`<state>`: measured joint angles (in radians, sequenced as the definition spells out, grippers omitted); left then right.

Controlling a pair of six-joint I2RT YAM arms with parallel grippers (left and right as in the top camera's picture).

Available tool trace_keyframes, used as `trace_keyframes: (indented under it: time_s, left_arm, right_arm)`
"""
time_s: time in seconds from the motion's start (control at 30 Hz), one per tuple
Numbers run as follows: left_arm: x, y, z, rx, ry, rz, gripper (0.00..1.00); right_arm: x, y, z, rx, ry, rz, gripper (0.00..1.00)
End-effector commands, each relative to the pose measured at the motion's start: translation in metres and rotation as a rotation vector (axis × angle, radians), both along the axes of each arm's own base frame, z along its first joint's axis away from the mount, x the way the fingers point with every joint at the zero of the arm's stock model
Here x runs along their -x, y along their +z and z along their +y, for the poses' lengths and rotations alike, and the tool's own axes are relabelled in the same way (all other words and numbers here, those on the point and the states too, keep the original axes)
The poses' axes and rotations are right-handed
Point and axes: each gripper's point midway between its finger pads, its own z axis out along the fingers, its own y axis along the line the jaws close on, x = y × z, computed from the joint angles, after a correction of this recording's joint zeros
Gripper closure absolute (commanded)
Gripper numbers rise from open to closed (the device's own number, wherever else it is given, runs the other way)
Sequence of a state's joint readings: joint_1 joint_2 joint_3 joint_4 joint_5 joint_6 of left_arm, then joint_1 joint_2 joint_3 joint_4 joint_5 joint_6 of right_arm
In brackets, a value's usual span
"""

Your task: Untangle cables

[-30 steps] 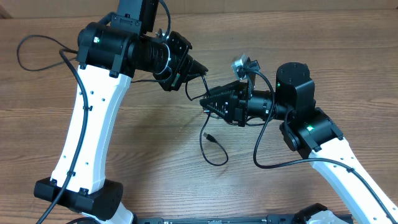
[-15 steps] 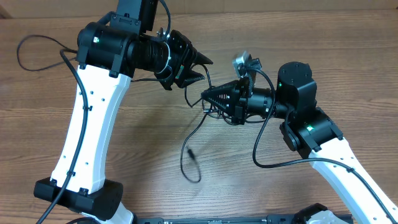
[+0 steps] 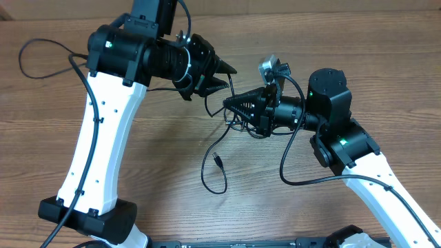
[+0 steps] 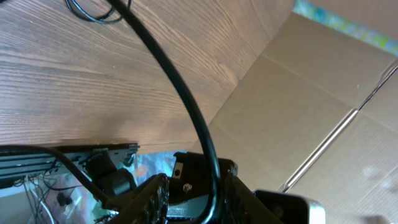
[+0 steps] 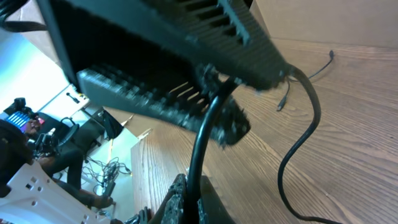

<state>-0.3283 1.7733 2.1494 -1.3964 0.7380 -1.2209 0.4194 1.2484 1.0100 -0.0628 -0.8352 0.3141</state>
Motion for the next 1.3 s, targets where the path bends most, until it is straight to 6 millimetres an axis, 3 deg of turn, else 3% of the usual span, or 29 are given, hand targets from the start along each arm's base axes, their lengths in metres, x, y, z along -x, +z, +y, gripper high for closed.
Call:
trace_keyframes:
  time_s: [0.0, 0.43, 0.67, 0.8, 0.87, 0.93, 1.03, 1.17, 1.27]
  left_arm:
    - [0.005, 0.007, -0.006, 0.015, -0.036, -0.031, 0.68]
    - [0.005, 0.007, -0.006, 0.011, -0.047, -0.045, 0.79]
    - [0.004, 0.006, -0.005, 0.002, -0.042, -0.049, 0.96]
    - [-0.007, -0.003, 0.007, -0.092, -0.028, -0.123, 0.96]
    - [-0.015, -0.010, 0.016, -0.170, -0.023, -0.181, 0.96]
    - [-0.020, -0.014, 0.023, -0.230, -0.039, -0.236, 0.96]
    - [-0.023, -0.016, 0.028, -0.283, -0.096, -0.316, 0.96]
    - [-0.028, -0.005, 0.026, -0.296, -0.174, -0.453, 0.96]
    - [-0.031, 0.016, 0.025, -0.298, -0.209, -0.577, 0.96]
  right_arm:
    - [-0.002, 0.012, -0.001, -0.012, -0.015, -0.031, 0.96]
    - [-0.002, 0.012, -0.001, -0.011, -0.015, -0.028, 0.96]
    - [-0.002, 0.011, -0.001, -0.011, -0.015, -0.028, 0.96]
    - [-0.001, 0.010, -0.001, -0.007, -0.015, -0.021, 0.84]
    - [-0.002, 0.007, -0.002, 0.000, -0.022, -0.008, 0.71]
    - [-0.005, 0.001, -0.004, 0.017, -0.047, 0.014, 0.64]
    - [-0.012, -0.011, -0.009, 0.056, -0.107, 0.055, 0.40]
    - [-0.014, -0.023, -0.013, 0.091, -0.139, 0.101, 0.15]
    - [-0.014, -0.031, -0.016, 0.114, -0.157, 0.129, 0.04]
